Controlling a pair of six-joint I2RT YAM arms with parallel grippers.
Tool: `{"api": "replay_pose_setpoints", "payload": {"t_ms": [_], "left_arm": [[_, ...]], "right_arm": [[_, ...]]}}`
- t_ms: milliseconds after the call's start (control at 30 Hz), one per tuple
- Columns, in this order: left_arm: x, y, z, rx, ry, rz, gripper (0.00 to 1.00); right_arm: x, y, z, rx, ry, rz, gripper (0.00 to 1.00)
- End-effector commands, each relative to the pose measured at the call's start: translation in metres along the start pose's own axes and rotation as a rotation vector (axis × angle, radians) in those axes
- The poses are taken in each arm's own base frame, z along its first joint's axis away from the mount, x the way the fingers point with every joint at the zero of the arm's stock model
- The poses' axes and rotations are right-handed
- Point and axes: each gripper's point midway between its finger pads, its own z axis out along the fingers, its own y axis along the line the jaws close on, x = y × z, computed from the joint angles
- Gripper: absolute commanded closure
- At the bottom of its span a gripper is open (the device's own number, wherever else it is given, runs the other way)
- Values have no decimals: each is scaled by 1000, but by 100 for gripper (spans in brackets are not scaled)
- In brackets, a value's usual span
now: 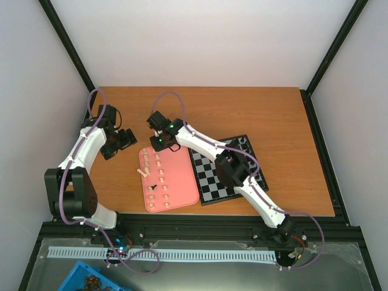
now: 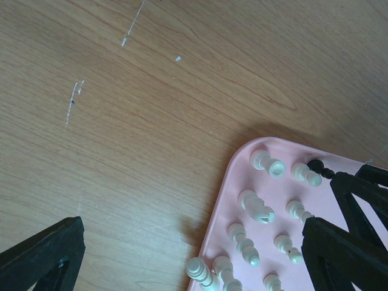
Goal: Set up the chess pieces on the board
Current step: Pick up the chess piece from the storage box.
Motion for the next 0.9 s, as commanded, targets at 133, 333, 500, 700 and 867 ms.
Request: {"api": "replay_pose_setpoints", "payload": {"t_ms": [133,333,500,700,867], "left_arm": [[-4,-4,-3,35,-18,-16,0],[-4,-4,-3,36,-18,-15,0],[-4,-4,-3,36,-17,-15,0],[-4,-5,-1,37,-11,-14,0],[-3,-6,1,40,-4,-15,0]], "right_arm": [[-5,6,8,2,-18,-2,73],[2,6,15,7,3,-7,73],[2,5,17,11,3,-11,74],[3,4,18,19,5,-21,81],[7,3,18,21,22,-28,88]]}}
